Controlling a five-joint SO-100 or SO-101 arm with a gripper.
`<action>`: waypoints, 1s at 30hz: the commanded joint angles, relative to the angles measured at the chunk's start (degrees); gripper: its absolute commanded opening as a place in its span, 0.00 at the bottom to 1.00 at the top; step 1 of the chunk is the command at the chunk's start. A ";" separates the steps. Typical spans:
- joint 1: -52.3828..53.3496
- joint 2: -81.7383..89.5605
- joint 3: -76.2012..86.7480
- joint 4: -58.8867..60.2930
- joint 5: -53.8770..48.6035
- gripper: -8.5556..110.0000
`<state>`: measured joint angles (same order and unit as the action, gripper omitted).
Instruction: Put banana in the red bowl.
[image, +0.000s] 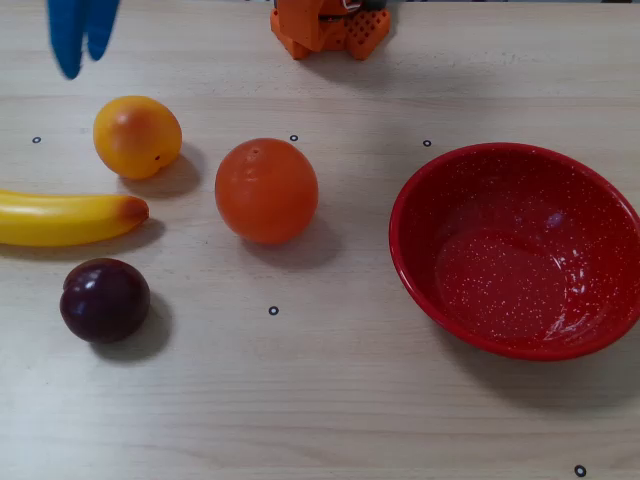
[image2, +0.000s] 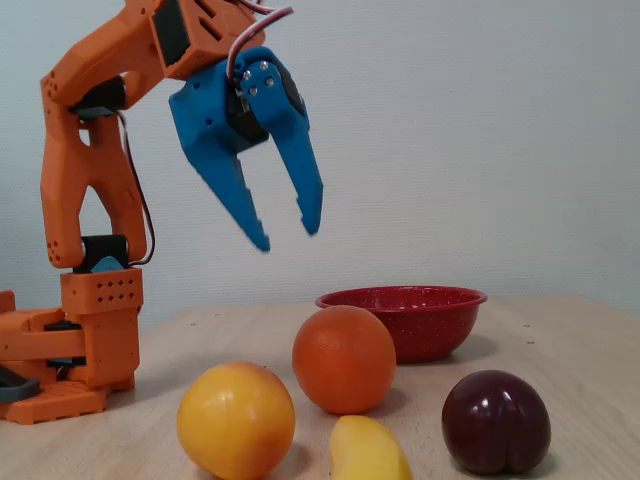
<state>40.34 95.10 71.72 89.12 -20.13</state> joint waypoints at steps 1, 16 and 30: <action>1.85 -0.18 -7.56 0.18 -1.58 0.20; 10.20 -14.24 -13.71 -3.16 -8.96 0.26; 12.22 -23.55 -19.16 -10.02 -10.02 0.32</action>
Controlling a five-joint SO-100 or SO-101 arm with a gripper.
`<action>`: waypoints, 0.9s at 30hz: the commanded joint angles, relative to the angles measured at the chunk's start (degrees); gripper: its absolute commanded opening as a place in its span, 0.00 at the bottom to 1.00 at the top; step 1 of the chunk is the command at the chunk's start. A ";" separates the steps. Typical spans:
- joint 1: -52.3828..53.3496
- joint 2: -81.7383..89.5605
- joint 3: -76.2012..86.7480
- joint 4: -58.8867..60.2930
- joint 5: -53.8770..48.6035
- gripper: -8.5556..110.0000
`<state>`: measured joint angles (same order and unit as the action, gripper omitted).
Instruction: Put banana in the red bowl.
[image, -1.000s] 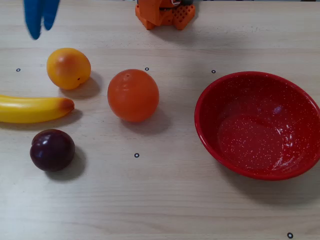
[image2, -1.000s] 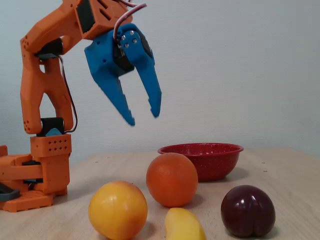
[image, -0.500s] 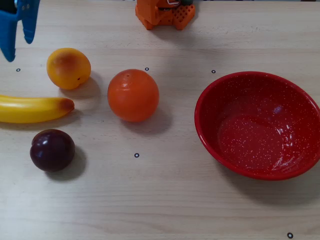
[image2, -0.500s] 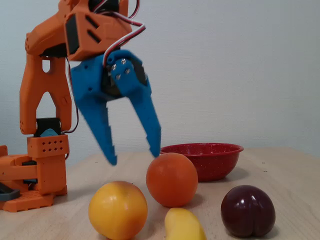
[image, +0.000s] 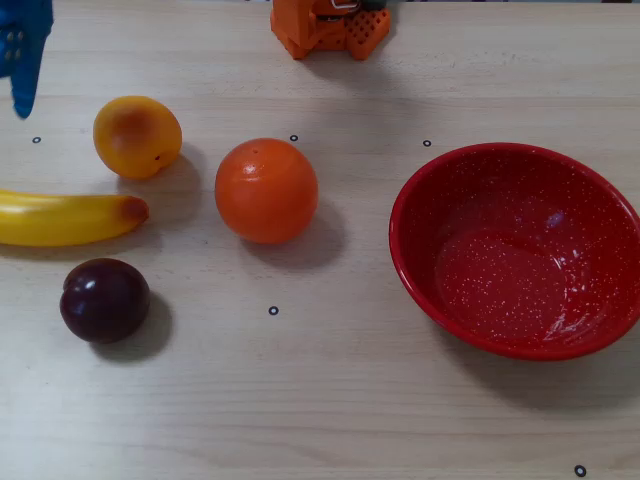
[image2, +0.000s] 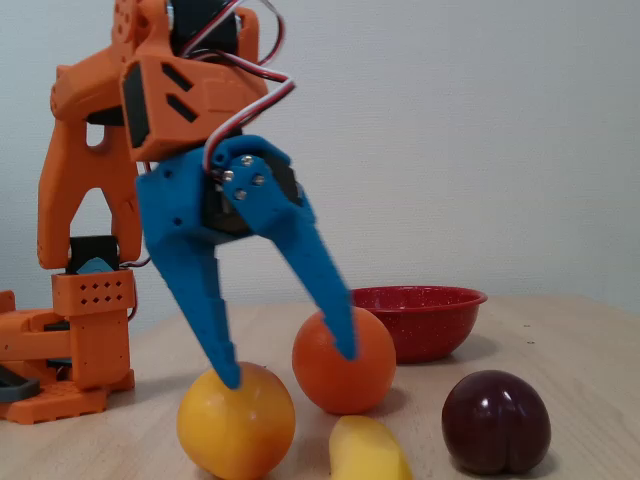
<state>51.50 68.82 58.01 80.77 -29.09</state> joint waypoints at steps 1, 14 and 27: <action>1.05 2.29 -5.80 -1.85 -1.05 0.32; 0.00 -5.10 -10.37 -4.31 -1.49 0.35; -2.20 -9.23 -12.39 -2.46 -4.48 0.39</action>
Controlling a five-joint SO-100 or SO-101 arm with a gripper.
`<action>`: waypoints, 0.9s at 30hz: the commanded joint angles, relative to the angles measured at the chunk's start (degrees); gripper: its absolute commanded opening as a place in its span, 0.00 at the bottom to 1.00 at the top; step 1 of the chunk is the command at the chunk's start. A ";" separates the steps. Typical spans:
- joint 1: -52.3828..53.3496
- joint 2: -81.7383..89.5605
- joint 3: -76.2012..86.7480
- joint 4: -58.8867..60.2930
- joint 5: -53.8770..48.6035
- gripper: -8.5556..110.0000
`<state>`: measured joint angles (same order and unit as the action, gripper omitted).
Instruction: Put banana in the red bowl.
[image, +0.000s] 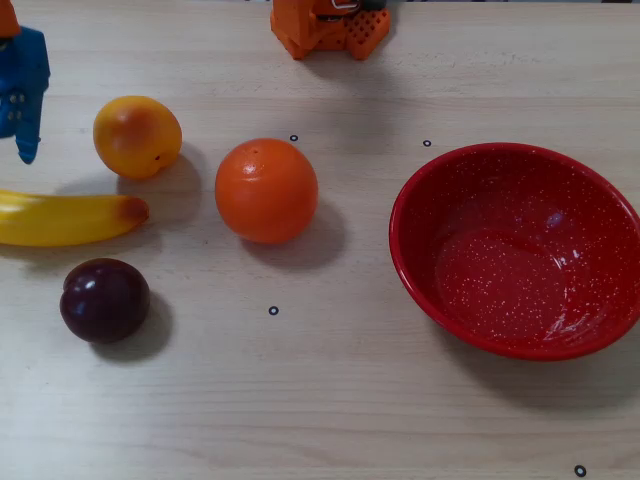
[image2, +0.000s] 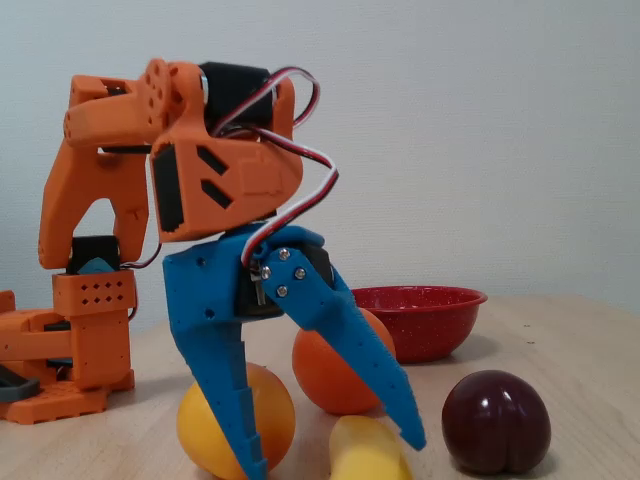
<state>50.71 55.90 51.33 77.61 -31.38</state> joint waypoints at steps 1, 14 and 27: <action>-1.58 3.43 -5.71 0.70 -2.64 0.39; -3.96 -3.60 -10.28 1.41 -7.29 0.41; -4.04 -8.17 -12.13 -0.62 -8.79 0.41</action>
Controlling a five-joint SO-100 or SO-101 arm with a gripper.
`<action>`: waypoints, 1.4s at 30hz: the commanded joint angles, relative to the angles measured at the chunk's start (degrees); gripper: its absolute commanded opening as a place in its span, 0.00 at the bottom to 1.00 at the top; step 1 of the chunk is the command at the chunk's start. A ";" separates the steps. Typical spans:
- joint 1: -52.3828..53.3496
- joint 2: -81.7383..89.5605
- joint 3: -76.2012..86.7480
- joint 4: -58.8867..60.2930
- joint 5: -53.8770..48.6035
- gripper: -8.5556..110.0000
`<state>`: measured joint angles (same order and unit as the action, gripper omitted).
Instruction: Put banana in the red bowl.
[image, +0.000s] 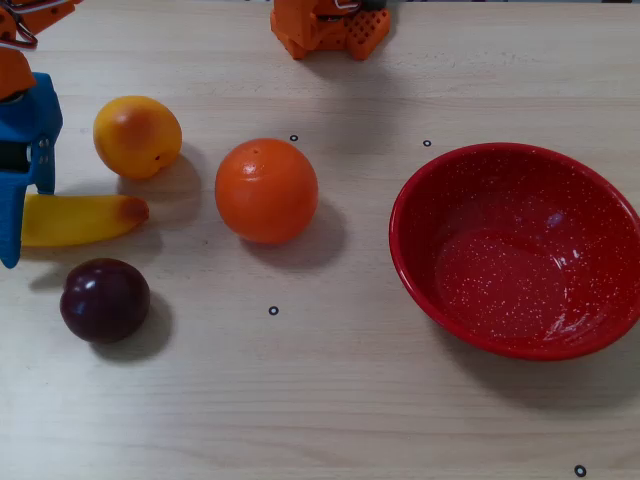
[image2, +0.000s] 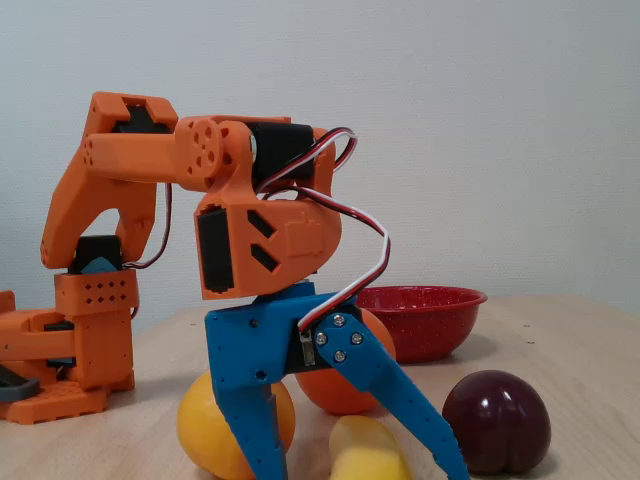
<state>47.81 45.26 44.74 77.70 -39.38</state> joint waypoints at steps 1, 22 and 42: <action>-1.23 2.20 -5.54 -0.88 -0.79 0.41; -1.23 -2.20 -5.54 -5.19 -2.37 0.40; -0.26 -2.29 -4.92 -3.34 -5.89 0.07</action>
<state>47.46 42.19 42.10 73.04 -43.51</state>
